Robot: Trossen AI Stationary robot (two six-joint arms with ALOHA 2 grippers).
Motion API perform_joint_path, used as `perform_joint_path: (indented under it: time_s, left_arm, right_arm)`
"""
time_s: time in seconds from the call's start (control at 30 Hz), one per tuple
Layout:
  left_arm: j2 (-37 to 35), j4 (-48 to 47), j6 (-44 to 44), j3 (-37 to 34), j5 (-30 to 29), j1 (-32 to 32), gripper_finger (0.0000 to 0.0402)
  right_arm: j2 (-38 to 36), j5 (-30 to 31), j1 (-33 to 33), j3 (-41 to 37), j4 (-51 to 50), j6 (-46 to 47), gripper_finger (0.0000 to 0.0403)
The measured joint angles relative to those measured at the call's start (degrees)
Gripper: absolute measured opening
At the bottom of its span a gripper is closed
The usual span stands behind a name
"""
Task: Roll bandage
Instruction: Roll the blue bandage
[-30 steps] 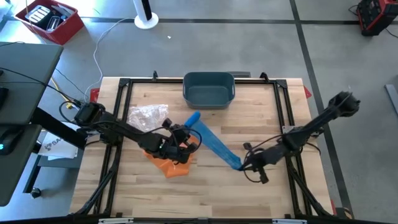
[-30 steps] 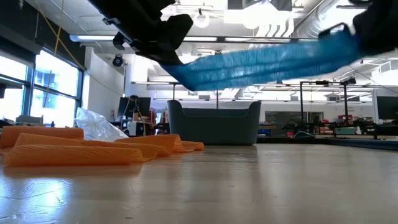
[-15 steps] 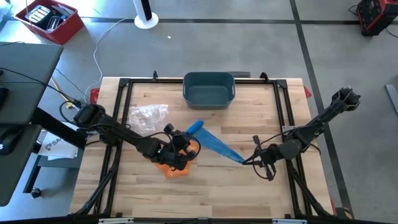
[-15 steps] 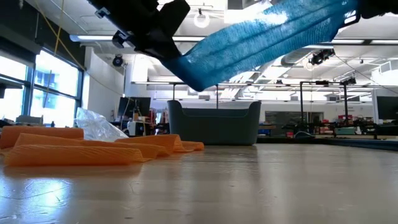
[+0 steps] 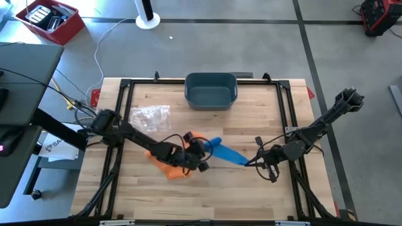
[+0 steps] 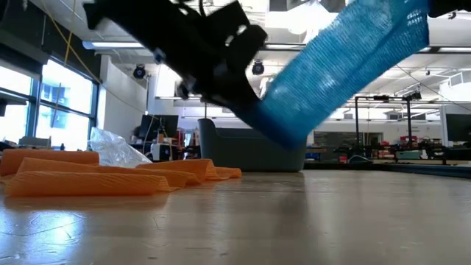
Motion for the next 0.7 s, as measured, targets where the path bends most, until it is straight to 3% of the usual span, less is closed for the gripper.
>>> perform_joint_path:
  time_s: [0.23,0.5,0.7]
  left_arm:
    - [3.59,6.64,1.13,0.02,10.58,1.86,0.0012]
    - [3.64,6.51,0.72,0.02,11.01,2.91,0.0027]
    - [3.64,6.45,0.1,0.02,12.22,2.94,0.0058]
  right_arm:
    - [0.0,0.79,0.0,0.0,-0.68,3.07,0.0]
    - [0.91,1.64,-3.16,0.0,-2.96,5.85,0.0]
    - [5.54,0.91,-4.16,0.0,-3.63,8.05,0.0]
